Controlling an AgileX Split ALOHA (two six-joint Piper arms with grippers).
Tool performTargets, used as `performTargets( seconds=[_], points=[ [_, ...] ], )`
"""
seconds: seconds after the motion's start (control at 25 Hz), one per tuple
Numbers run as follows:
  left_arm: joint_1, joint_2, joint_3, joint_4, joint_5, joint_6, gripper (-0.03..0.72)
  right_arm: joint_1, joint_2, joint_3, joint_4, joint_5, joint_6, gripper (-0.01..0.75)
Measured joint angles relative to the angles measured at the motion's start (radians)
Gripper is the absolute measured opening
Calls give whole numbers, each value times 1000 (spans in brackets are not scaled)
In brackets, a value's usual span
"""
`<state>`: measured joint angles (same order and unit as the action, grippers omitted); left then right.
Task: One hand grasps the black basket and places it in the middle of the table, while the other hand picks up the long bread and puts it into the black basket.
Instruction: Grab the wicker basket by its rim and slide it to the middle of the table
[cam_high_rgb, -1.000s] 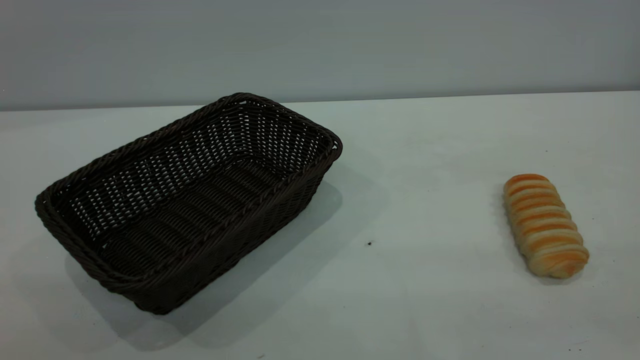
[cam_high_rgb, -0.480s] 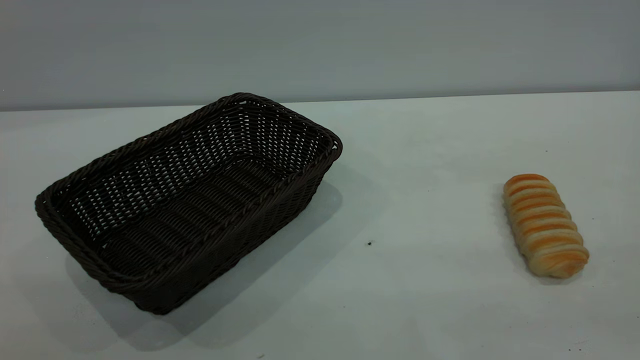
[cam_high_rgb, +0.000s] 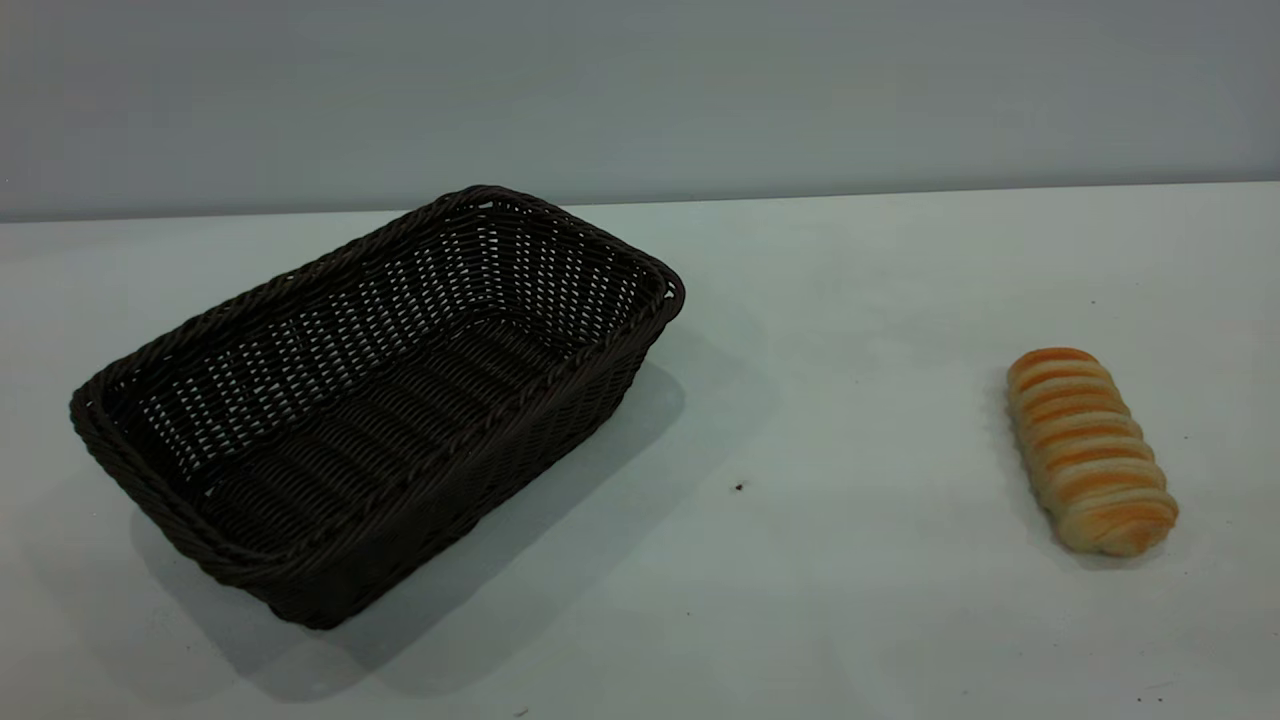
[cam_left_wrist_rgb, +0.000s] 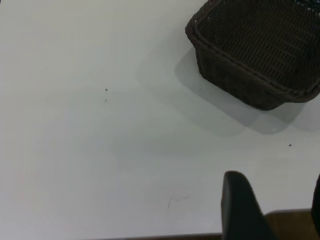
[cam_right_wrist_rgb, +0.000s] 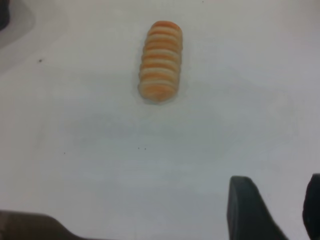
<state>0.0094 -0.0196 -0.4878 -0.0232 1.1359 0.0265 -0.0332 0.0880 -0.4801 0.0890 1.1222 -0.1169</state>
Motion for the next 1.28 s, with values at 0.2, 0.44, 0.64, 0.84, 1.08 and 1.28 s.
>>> performTargets(
  seconds=[0.2,0.44,0.64,0.84,1.08,1.28],
  points=[
    [0,0,0,-7,0,0,413,0,0,0,0,0,0,257],
    [0,0,0,-8,0,-1,413,0,0,0,0,0,0,257],
    [0,0,0,-19,0,-20,413,0,0,0,3,0,0,257],
    [-3,0,0,-53,0,-58,413,0,0,0,20,0,0,257],
    [-3,1,-10,-83,-81,-234,413,0,0,-4,95,-121,45,258],
    [-3,114,-10,-81,-168,-363,413,0,17,-4,120,-319,51,318]
  ],
)
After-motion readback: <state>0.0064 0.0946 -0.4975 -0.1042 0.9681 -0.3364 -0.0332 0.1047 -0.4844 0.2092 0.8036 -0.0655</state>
